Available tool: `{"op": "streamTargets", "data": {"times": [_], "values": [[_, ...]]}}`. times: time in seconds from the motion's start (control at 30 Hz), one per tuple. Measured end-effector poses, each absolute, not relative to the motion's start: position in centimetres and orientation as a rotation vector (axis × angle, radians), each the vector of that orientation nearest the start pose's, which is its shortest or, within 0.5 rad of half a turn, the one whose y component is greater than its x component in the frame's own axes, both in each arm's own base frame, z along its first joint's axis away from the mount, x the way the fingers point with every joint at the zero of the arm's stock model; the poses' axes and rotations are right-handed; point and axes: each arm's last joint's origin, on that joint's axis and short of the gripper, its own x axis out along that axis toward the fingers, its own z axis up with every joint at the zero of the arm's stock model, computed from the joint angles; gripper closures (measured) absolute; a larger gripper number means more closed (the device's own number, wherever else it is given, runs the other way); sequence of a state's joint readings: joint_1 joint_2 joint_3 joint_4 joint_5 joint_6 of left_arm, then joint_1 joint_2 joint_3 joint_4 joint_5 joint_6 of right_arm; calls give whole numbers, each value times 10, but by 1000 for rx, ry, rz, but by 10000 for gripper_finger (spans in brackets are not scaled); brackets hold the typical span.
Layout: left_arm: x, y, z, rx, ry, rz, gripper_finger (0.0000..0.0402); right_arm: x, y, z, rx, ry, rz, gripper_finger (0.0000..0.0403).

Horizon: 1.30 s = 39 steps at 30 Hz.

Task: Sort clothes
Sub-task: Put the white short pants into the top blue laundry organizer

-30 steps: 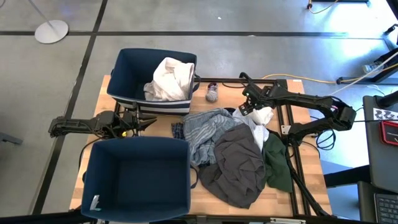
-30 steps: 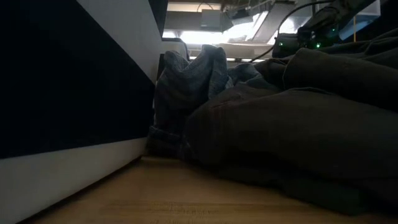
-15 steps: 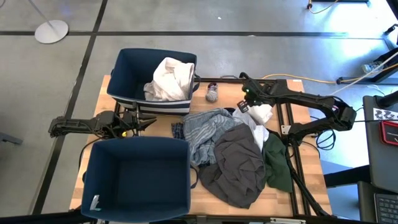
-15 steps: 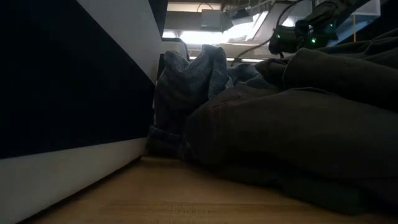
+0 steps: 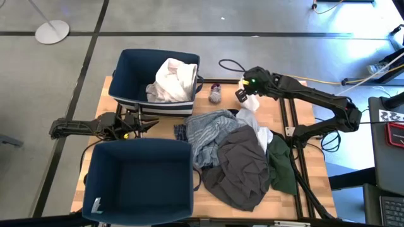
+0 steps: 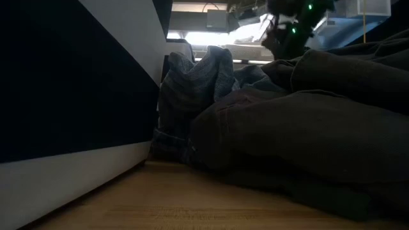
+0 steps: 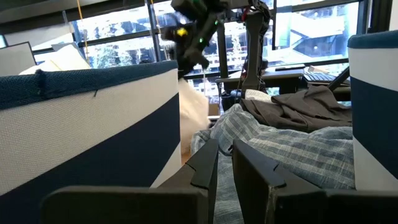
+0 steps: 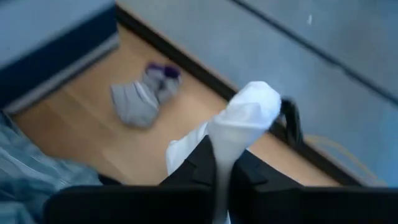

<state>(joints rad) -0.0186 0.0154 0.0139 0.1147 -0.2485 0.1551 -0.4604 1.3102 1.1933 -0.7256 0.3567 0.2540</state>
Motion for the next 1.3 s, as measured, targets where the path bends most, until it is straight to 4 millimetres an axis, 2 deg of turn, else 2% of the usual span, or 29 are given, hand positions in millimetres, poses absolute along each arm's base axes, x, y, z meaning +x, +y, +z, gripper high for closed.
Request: {"op": "streamTargets", "data": {"times": [0.27, 0.53, 0.87, 1.07, 1.3], "values": [[96, 5, 178, 138, -95, 238, 361, 253, -111, 368, 129, 520, -835, 391], [96, 5, 178, 137, -95, 238, 361, 267, -112, 398, 86, 204, -757, 375], [96, 5, 178, 139, -94, 238, 361, 270, -112, 435, -32, -164, -722, 385], [96, 5, 178, 141, -95, 238, 361, 280, -115, 441, -41, -315, -671, 380], [96, 5, 178, 164, -92, 239, 361, 307, -120, 434, -81, -486, -515, 380]]}}
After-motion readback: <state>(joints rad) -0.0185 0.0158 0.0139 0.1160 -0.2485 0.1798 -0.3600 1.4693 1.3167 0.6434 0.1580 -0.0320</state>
